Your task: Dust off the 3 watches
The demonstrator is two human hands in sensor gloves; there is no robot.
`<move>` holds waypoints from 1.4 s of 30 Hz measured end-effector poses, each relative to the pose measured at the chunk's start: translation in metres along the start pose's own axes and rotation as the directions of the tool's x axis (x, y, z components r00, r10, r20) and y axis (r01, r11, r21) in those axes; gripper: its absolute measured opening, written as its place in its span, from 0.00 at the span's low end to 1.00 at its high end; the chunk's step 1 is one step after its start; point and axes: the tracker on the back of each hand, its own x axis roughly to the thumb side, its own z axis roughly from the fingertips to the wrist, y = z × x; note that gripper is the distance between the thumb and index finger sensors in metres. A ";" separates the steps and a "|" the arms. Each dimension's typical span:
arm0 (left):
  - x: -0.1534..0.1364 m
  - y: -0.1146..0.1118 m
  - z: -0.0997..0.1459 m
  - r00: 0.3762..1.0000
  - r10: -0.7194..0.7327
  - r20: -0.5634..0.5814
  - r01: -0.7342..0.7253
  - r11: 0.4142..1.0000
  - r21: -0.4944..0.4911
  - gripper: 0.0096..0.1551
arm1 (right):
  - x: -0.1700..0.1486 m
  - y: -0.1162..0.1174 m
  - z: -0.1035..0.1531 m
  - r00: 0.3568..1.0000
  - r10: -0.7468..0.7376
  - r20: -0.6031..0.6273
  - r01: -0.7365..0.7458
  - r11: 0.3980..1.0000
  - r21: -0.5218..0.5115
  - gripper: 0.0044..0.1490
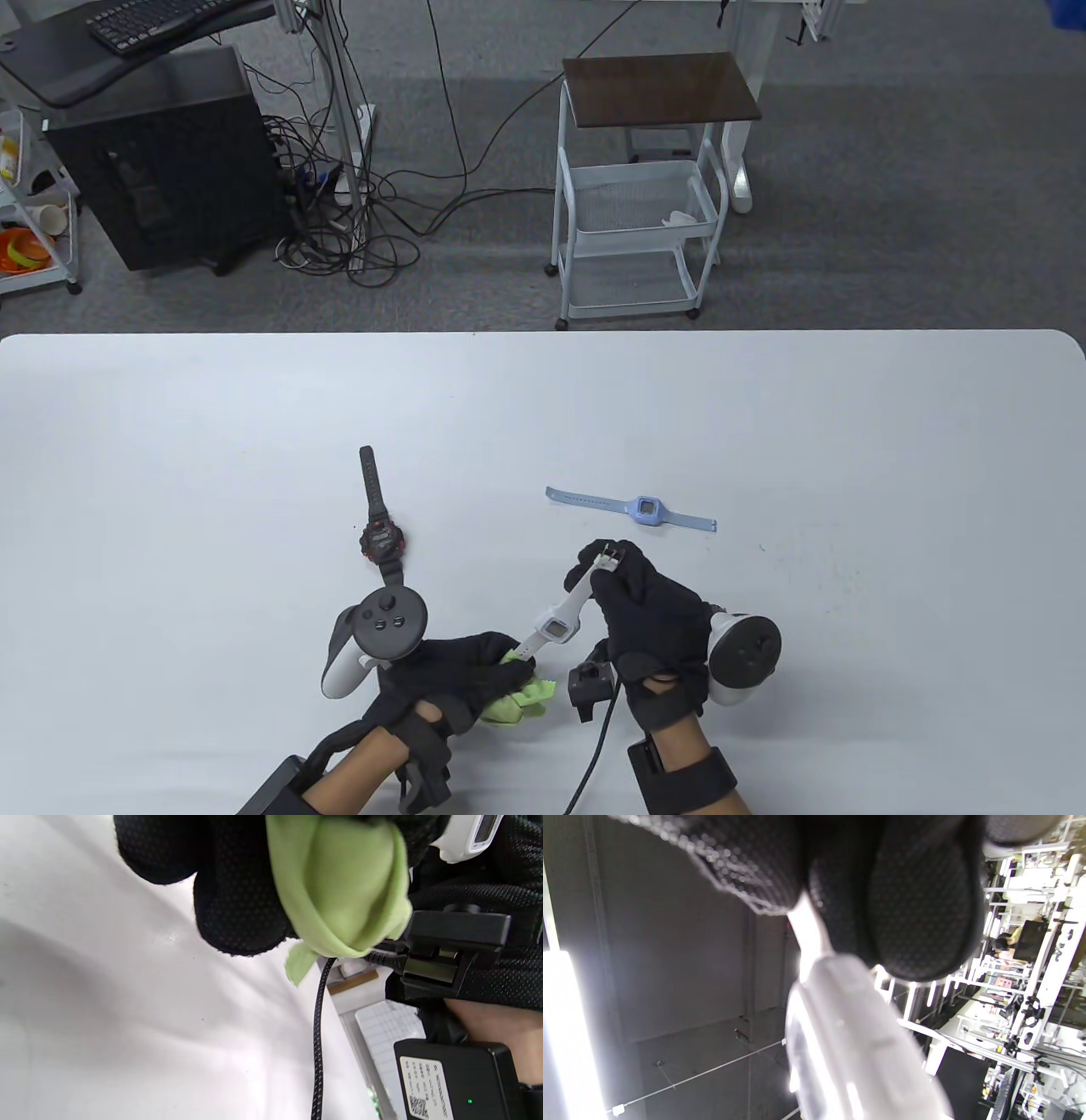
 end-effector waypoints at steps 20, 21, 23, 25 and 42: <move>0.002 0.012 0.004 0.993 -0.106 -0.044 0.106 0.994 0.016 0.26 | 0.001 -0.004 0.001 0.999 -0.051 0.014 0.052 0.997 -0.058 0.29; 0.003 0.012 0.004 0.992 -0.116 -0.048 0.116 0.993 0.013 0.27 | 0.001 -0.005 0.000 0.998 -0.058 0.015 0.059 0.996 -0.068 0.29; 0.005 0.013 0.004 0.987 -0.151 -0.047 0.151 0.988 0.008 0.28 | 0.000 -0.006 0.000 0.998 -0.055 0.010 0.055 0.996 -0.070 0.29; 0.007 0.013 0.004 0.983 -0.177 -0.051 0.178 0.984 -0.001 0.29 | -0.001 -0.007 0.000 0.998 -0.055 0.007 0.055 0.996 -0.076 0.29; 0.001 0.014 0.004 0.985 -0.166 -0.051 0.164 0.986 -0.042 0.26 | 0.001 -0.011 0.000 0.996 -0.085 0.027 0.088 0.990 -0.108 0.29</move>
